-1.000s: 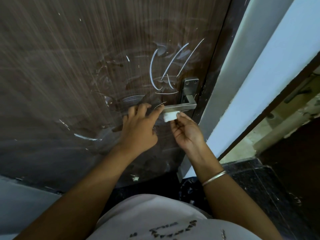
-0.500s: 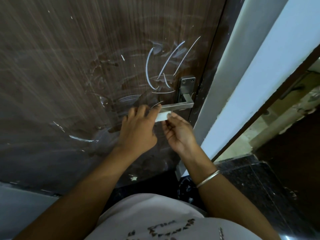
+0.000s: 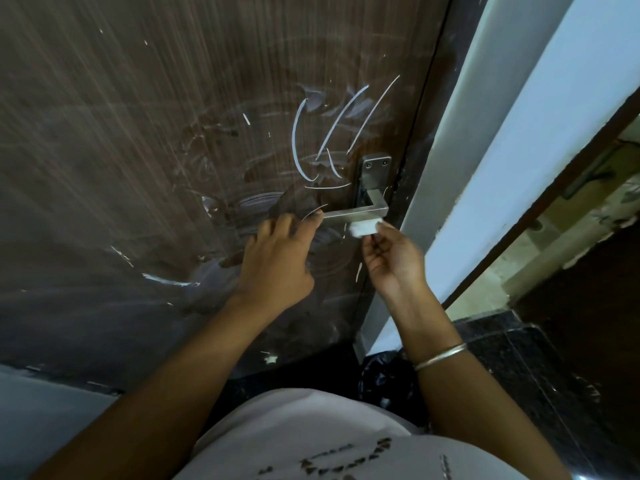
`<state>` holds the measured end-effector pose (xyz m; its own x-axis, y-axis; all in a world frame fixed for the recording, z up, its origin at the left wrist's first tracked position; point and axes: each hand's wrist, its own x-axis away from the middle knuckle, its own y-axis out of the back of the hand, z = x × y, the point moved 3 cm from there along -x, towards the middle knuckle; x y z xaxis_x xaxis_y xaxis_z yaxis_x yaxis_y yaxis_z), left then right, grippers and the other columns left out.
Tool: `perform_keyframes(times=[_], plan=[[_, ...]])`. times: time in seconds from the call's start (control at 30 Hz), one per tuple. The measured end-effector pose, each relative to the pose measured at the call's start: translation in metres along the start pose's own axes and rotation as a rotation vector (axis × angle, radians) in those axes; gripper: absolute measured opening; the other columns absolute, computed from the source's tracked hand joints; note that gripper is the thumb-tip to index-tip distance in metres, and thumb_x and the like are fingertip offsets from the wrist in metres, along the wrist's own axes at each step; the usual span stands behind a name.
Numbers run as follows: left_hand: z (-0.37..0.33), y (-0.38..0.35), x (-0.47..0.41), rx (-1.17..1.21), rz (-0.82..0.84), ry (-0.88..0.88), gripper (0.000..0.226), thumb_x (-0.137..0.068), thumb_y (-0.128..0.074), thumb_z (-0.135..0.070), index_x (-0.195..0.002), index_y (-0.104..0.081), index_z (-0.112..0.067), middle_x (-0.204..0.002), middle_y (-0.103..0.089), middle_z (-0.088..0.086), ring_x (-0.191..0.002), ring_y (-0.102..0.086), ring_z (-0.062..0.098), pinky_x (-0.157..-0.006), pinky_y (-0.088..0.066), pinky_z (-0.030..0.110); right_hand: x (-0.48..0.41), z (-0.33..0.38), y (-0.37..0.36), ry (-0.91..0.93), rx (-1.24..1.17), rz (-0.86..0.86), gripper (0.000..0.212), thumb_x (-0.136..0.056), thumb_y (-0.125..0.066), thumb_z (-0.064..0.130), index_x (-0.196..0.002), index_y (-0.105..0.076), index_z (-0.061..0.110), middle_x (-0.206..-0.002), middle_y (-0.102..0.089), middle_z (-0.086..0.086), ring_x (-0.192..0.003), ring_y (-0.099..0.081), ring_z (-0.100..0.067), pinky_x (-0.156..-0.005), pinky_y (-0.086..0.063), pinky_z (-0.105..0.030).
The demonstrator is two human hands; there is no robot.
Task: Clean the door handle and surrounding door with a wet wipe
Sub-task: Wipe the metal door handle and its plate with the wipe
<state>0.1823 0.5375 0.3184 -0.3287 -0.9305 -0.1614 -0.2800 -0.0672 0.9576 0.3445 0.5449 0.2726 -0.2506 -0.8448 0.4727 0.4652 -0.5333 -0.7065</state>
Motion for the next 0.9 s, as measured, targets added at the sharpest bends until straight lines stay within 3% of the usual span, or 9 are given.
perform_keyframes(times=[0.13, 0.27, 0.4, 0.63, 0.8, 0.9], plan=[[-0.001, 0.001, -0.001, 0.05, 0.011, 0.006, 0.078, -0.074, -0.057, -0.012, -0.142, -0.023, -0.029, -0.129, -0.043, 0.008, -0.116, -0.039, 0.032, -0.092, -0.039, 0.045, 0.001, 0.009, 0.002, 0.097, 0.01, -0.065, 0.012, -0.088, -0.053, -0.006, -0.087, -0.062, 0.002, -0.08, -0.066, -0.012, -0.068, -0.067, -0.017, -0.057, -0.055, -0.02], [-0.001, 0.003, -0.002, 0.029, 0.025, 0.015, 0.077, -0.076, -0.058, -0.014, -0.143, -0.022, -0.03, -0.129, -0.042, 0.008, -0.117, -0.038, 0.031, -0.094, -0.038, 0.044, 0.005, -0.005, -0.003, 0.031, 0.09, 0.0, 0.012, -0.089, -0.053, -0.005, -0.09, -0.062, 0.002, -0.086, -0.065, -0.013, -0.076, -0.064, -0.018, -0.057, -0.055, -0.019], [-0.001, 0.002, -0.001, 0.042, 0.024, 0.024, 0.08, -0.074, -0.057, -0.012, -0.143, -0.021, -0.032, -0.129, -0.043, 0.008, -0.114, -0.04, 0.032, -0.091, -0.04, 0.045, -0.004, 0.009, 0.003, 0.045, -0.013, -0.012, 0.011, -0.089, -0.052, -0.004, -0.09, -0.062, 0.001, -0.085, -0.065, -0.013, -0.073, -0.064, -0.018, -0.058, -0.055, -0.02], [0.001, 0.002, 0.0, 0.049, 0.061, 0.037, 0.085, -0.074, -0.06, -0.015, -0.144, -0.014, -0.035, -0.134, -0.04, 0.007, -0.119, -0.038, 0.033, -0.096, -0.039, 0.046, -0.006, -0.011, 0.0, -0.008, 0.029, 0.108, 0.015, -0.09, -0.049, -0.004, -0.092, -0.062, 0.002, -0.072, -0.07, -0.007, -0.062, -0.067, -0.012, -0.057, -0.054, -0.019], [0.005, 0.0, 0.001, 0.085, 0.085, 0.044, 0.086, -0.077, -0.061, -0.016, -0.142, -0.011, -0.041, -0.134, -0.041, 0.005, -0.119, -0.039, 0.032, -0.095, -0.039, 0.046, -0.019, -0.004, 0.001, 0.015, -0.034, 0.095, 0.028, -0.092, -0.046, -0.004, -0.117, -0.057, 0.002, -0.094, -0.067, -0.011, -0.077, -0.066, -0.016, -0.06, -0.055, -0.021], [0.007, 0.001, 0.0, 0.097, 0.099, 0.041, 0.086, -0.078, -0.06, -0.015, -0.143, -0.01, -0.042, -0.137, -0.038, 0.005, -0.122, -0.037, 0.031, -0.096, -0.038, 0.047, -0.026, -0.003, -0.009, -0.014, -0.093, 0.084, 0.026, -0.094, -0.039, -0.006, -0.107, -0.061, 0.003, -0.088, -0.069, -0.011, -0.072, -0.068, -0.017, -0.056, -0.055, -0.021]])
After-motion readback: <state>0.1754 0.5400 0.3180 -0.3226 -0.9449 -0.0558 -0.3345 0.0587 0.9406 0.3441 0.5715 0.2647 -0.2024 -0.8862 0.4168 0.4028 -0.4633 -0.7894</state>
